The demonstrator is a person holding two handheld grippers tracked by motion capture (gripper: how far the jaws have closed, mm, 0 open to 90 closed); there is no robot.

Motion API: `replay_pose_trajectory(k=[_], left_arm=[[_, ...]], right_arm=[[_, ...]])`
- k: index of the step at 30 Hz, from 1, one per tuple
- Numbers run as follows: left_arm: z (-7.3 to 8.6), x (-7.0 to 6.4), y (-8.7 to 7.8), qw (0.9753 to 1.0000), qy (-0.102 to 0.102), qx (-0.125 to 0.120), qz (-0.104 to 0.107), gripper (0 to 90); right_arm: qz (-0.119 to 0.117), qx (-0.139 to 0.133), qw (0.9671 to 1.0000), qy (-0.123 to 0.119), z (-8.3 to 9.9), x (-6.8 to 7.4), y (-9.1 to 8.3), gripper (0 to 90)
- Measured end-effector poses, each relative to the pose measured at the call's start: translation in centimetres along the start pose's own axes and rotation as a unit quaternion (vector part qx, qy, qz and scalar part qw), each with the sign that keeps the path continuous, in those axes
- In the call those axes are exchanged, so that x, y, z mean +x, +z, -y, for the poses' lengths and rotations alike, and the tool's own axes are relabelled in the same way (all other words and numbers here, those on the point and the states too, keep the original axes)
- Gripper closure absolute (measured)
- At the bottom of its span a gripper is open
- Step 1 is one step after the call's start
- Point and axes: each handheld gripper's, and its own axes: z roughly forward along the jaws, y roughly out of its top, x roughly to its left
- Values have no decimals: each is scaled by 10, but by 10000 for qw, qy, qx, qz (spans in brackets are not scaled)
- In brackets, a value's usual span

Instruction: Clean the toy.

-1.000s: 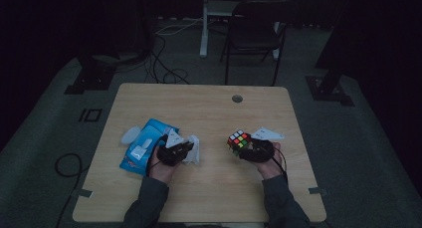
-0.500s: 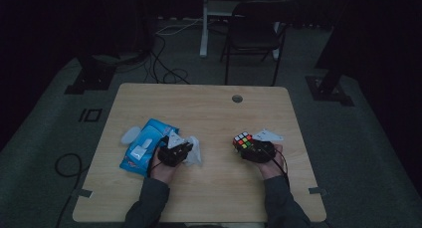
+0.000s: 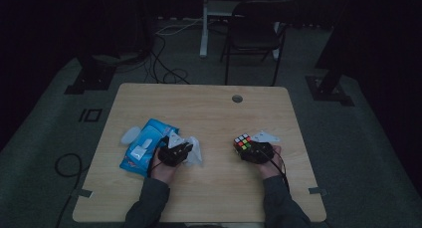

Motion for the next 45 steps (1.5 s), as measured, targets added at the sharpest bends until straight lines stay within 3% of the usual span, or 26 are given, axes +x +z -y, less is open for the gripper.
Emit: replay_pose_trajectory(k=[11,16,24,29,45], left_arm=[[1,1,1,10000,-13,47,-28,768],[1,1,1,10000,-32,62,-42,693],[0,1,-3,9999,-139,-22,-55,574],[-2,2,-8,9998,-153,-112,-82,550],[-7,3,-30,9992,-95,-364,-122,523]], right_arm=[[-16,70,10000,-35,3,-1,5,338],[-126,124,9998,60,3,-4,6,335],[-171,131,9998,-40,3,-2,5,260],[-119,73,9999,-25,2,-3,2,223],[-50,-341,9994,-47,-9,-4,-18,241]])
